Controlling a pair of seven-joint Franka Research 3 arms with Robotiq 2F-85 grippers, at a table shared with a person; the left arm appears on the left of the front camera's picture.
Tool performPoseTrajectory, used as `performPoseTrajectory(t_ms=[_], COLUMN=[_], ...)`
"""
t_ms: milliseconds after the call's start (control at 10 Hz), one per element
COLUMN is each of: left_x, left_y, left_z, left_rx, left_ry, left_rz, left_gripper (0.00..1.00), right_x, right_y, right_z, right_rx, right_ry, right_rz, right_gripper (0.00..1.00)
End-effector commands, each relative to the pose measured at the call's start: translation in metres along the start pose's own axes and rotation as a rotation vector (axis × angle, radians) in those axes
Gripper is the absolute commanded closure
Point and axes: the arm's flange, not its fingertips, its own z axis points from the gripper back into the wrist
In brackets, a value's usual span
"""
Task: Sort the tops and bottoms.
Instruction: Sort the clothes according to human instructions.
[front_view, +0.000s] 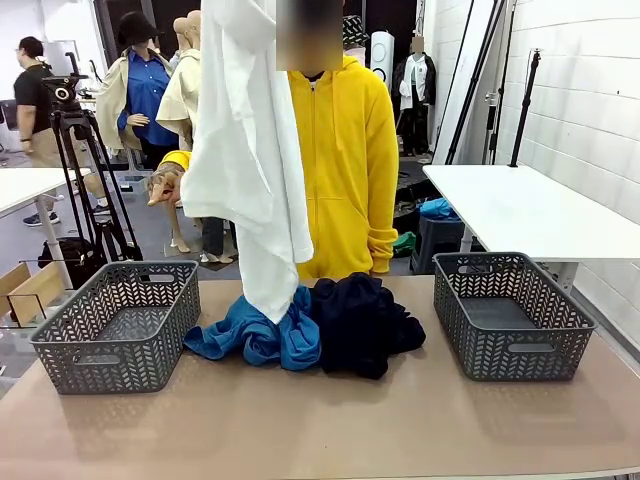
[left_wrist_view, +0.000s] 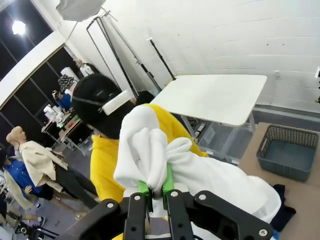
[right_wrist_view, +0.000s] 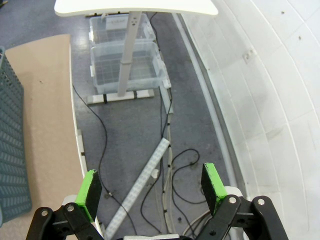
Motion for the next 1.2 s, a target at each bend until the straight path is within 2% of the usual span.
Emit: performPoseTrajectory(t_ms=[0,200,400,600,700,900,1100], left_x=[-0.054,-0.102,-0.147,-0.156,-0.160,-0.183,-0.208], left_y=[0.001,0.014,0.036,0.080,0.099,0.105,0.094], left_z=[0.033,0.050,0.062,0.074,0.080,0.090,0.104], left_rx=[0.069,0.144,0.249,0.403,0.434,0.398,0.387], left_ry=[-0.005,0.041,0.179,0.185,0.191,0.206,0.228], left_rz=[-0.016,-0.080,-0.039,-0.059,-0.067,-0.011,0.020], left_gripper=[1.00,1.00,1.00,1.00,1.00,1.00,1.00], right_x=[-0.001,-0.001,-0.001,-0.001,-0.001,-0.001,-0.001], right_y=[-0.001,-0.001,-0.001,-0.001,-0.001,-0.001,-0.001], right_z=[0.001,0.001,0.001,0.001,0.001,0.001,0.001], right_rx=[0.002,0.002,0.002,0.002,0.002,0.002,0.002], right_ry=[0.005,0.005,0.005,0.005,0.005,0.005,0.005], right_rz=[0.003,0.003,0.003,0.003,0.003,0.003,0.003], right_gripper=[0.00,0.00,0.00,0.00,0.00,0.00,0.00])
